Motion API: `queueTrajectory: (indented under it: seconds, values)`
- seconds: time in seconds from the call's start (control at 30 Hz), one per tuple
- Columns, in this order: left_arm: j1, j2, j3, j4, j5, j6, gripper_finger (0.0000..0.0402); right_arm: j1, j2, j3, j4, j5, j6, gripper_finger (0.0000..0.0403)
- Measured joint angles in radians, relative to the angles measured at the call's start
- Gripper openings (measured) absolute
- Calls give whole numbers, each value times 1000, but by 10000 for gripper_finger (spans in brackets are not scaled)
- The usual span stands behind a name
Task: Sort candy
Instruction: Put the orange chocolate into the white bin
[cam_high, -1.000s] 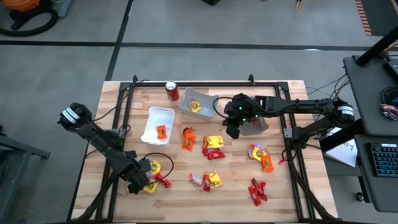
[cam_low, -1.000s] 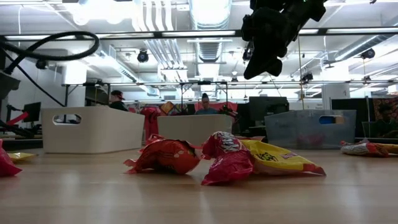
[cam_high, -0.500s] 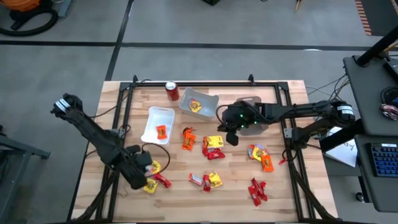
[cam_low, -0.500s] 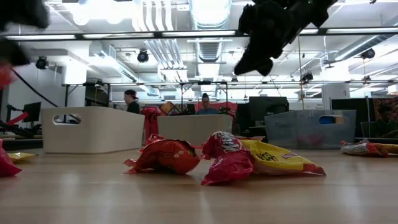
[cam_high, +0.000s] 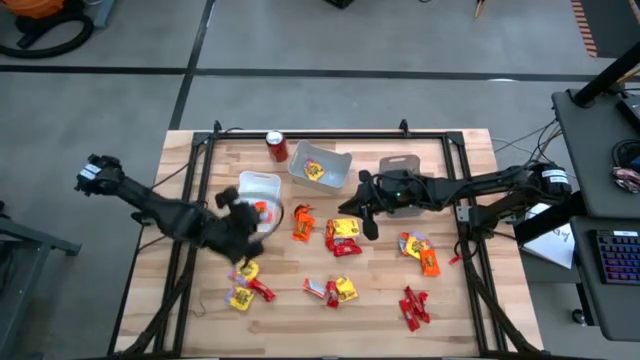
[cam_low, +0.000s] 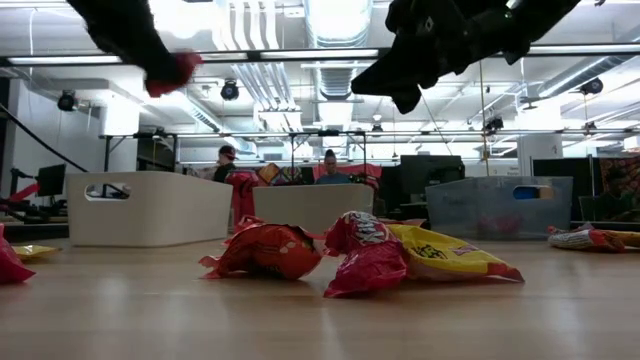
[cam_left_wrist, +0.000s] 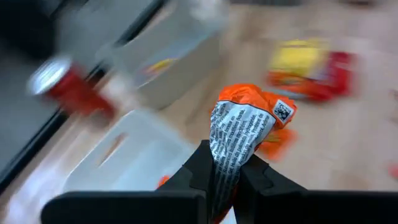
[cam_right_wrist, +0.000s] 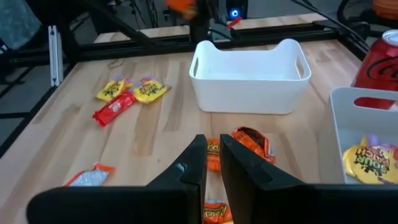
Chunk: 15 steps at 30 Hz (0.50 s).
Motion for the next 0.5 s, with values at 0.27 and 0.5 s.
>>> queueTrajectory:
  seconds: [0.27,0.5]
  values:
    - [365,14,-65,-79,248,-196,12,0,0,0,10,4,16,36]
    - [522,70,-92,-60,305,-188,12,0,0,0,8,4,19,36]
